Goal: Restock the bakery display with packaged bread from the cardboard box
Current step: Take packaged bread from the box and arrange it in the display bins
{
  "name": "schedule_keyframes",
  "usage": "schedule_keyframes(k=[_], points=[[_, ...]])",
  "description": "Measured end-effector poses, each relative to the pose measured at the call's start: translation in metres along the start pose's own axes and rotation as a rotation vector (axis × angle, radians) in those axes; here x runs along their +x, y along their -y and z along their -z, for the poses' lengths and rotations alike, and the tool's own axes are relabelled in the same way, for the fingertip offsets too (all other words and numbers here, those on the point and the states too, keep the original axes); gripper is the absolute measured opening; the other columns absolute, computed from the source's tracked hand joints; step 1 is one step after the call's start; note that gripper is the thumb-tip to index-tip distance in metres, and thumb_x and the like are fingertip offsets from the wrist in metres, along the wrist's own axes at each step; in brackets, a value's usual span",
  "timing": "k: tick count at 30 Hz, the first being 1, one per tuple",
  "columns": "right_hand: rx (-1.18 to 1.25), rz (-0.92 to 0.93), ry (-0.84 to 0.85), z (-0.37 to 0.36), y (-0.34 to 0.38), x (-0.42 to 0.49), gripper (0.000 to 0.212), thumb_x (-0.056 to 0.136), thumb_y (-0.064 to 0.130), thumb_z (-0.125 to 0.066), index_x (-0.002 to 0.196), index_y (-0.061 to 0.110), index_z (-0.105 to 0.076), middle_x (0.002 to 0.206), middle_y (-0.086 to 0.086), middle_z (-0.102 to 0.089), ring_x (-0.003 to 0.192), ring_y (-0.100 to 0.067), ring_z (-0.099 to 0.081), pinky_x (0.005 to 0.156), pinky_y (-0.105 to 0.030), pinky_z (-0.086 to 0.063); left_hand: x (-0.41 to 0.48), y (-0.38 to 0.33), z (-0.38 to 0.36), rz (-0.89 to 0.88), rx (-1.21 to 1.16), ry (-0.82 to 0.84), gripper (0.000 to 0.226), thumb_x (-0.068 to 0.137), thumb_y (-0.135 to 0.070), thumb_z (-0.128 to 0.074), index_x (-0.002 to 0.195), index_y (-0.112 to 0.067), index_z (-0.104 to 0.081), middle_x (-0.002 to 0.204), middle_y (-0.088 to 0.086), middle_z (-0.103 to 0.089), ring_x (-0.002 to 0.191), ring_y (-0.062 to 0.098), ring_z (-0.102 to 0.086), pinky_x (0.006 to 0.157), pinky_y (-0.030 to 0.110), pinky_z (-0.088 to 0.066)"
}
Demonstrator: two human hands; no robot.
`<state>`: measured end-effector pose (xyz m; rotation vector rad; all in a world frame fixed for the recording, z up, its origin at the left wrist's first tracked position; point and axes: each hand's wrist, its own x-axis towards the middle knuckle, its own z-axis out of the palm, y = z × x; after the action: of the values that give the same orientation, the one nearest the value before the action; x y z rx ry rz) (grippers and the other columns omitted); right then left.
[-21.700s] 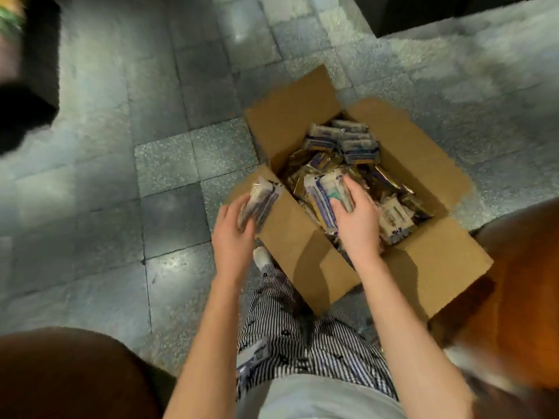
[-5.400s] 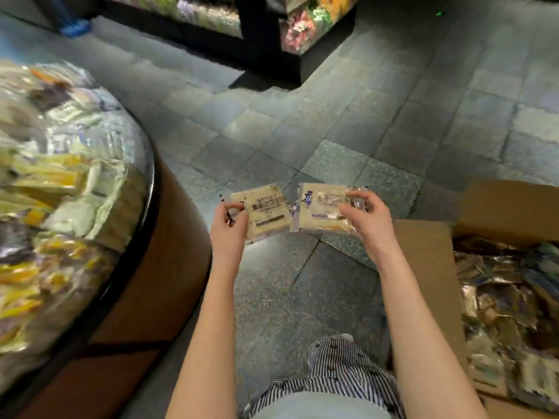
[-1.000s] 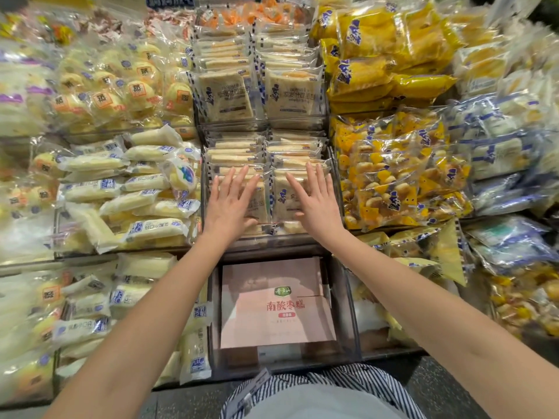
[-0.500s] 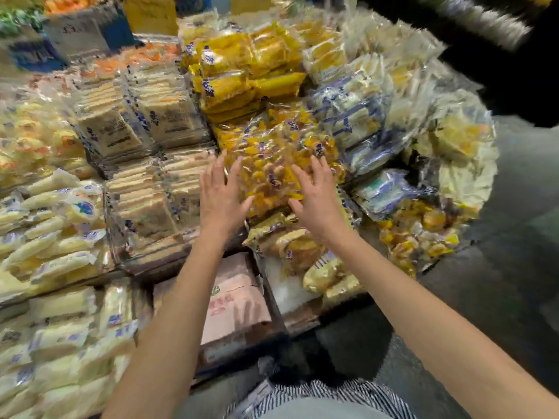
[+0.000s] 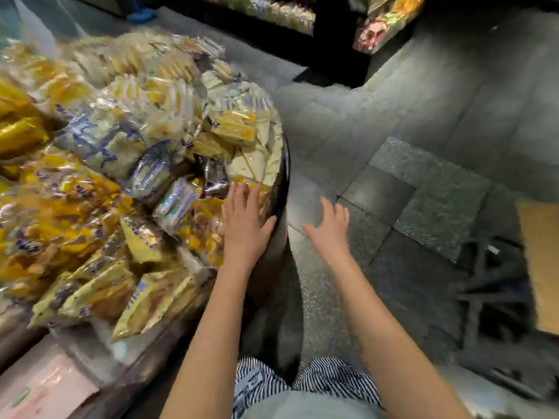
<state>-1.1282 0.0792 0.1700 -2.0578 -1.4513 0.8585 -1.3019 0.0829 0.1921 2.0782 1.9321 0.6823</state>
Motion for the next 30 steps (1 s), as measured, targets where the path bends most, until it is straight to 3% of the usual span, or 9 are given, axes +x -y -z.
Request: schedule_keyframes(k=[5, 8, 15, 20, 25, 30], points=[[0.14, -0.275, -0.163, 0.082, -0.106, 0.003, 0.074, 0.093, 0.027, -0.064, 0.154, 0.016, -0.024, 0.16, -0.015, -0.019, 0.149, -0.031, -0.01, 0.118, -0.037, -0.013, 0.017, -0.088, -0.069, -0.127, -0.032, 0.156, 0.068, 0.09, -0.034, -0.065, 0.148, -0.011, -0.039, 0.157, 0.018, -0.028, 0.148, 0.037, -0.017, 0.117, 0.048, -0.017], [0.202, -0.369, -0.27, 0.115, -0.153, 0.0, 0.073, 0.092, 0.025, -0.065, 0.153, 0.014, -0.027, 0.159, -0.017, -0.022, 0.148, -0.03, -0.014, 0.117, -0.036, -0.016, 0.032, -0.138, -0.112, -0.249, -0.025, 0.277, 0.069, 0.088, -0.038, -0.059, 0.147, -0.008, -0.041, 0.156, 0.023, -0.03, 0.147, 0.041, -0.019, 0.117, 0.049, -0.017], [0.24, -0.533, -0.475, 0.193, -0.243, 0.019, 0.069, 0.094, 0.023, -0.063, 0.152, 0.014, -0.029, 0.157, -0.016, -0.025, 0.146, -0.03, -0.017, 0.118, -0.042, -0.019, 0.061, -0.275, -0.209, -0.519, -0.097, 0.467, 0.067, 0.088, -0.027, -0.069, 0.147, -0.01, -0.041, 0.157, 0.019, -0.028, 0.147, 0.04, -0.018, 0.117, 0.054, -0.02], [0.289, -0.697, -0.528, 0.253, -0.31, 0.049, 0.068, 0.098, 0.028, -0.059, 0.155, 0.021, -0.022, 0.162, -0.008, -0.016, 0.149, -0.029, -0.011, 0.118, -0.047, -0.023, 0.089, -0.37, -0.273, -0.653, -0.118, 0.599, 0.065, 0.094, -0.027, -0.064, 0.15, -0.013, -0.035, 0.161, 0.016, -0.02, 0.148, 0.037, -0.013, 0.12, 0.049, -0.018], [0.345, -0.874, -0.623, 0.302, -0.368, 0.063, 0.069, 0.096, 0.029, -0.06, 0.154, 0.021, -0.023, 0.158, -0.009, -0.02, 0.144, -0.034, -0.025, 0.113, -0.052, -0.034, 0.106, -0.455, -0.33, -0.775, -0.112, 0.722, 0.065, 0.097, -0.032, -0.058, 0.153, -0.018, -0.028, 0.163, 0.011, -0.015, 0.15, 0.031, -0.007, 0.122, 0.047, -0.014], [0.431, -1.015, -0.678, 0.331, -0.409, 0.066, 0.071, 0.096, 0.027, -0.061, 0.155, 0.021, -0.022, 0.16, -0.011, -0.019, 0.144, -0.032, -0.027, 0.114, -0.05, -0.033, 0.11, -0.513, -0.37, -0.85, -0.08, 0.846, 0.065, 0.099, -0.033, -0.055, 0.154, -0.021, -0.025, 0.164, 0.007, -0.013, 0.151, 0.028, -0.003, 0.123, 0.048, -0.012]])
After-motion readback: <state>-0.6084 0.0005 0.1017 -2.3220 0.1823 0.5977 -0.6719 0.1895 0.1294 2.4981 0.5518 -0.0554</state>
